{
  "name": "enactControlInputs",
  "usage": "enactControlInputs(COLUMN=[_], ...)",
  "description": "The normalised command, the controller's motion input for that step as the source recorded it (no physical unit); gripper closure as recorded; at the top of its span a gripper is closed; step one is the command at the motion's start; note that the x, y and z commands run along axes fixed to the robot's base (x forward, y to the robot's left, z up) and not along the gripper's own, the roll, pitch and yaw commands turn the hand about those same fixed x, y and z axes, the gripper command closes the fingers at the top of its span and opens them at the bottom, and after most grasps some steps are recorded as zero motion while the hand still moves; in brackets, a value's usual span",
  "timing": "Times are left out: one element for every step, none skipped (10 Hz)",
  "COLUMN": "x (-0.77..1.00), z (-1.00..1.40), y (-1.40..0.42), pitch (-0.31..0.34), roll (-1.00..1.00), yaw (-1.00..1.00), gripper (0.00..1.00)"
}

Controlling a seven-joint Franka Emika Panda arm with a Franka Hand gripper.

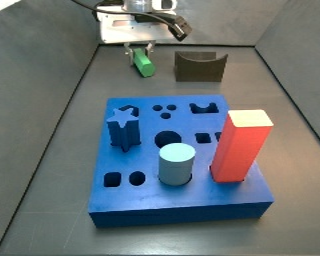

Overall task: Pick up the hexagon object. Move up. Place the hexagon object on the fixture. Regrasp the hexagon object. Move to above the board. Insert the hexagon object.
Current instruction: Pick up the hexagon object, then move up, then place the hexagon object on the fixture.

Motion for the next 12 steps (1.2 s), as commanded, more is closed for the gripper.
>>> enactControlInputs(x=[0.0,0.0,0.0,0.0,-0.04,-0.05,-0.03,-0.02,-0.02,0.0,0.0,-0.01], z=[0.0,0.0,0.0,0.83,0.79,0.73,0.58,0.45,0.27,1.0,1.0,1.0], y=[0.0,0.0,0.0,0.0,0.05,0.05,0.03,0.02,0.01,0.0,0.0,0.0], pitch=[0.0,0.0,0.0,0.0,0.021,0.032,0.053,0.07,0.083,0.0,0.006,0.015], roll=[0.0,0.0,0.0,0.0,0.01,0.01,0.03,0.05,0.07,0.0,0.02,0.03], yaw=[0.0,0.0,0.0,0.0,-0.05,-0.05,-0.05,-0.04,-0.04,0.0,0.0,0.0], gripper=[1.0,1.0,1.0,1.0,1.0,1.0,1.0,1.0,1.0,1.0,1.0,1.0])
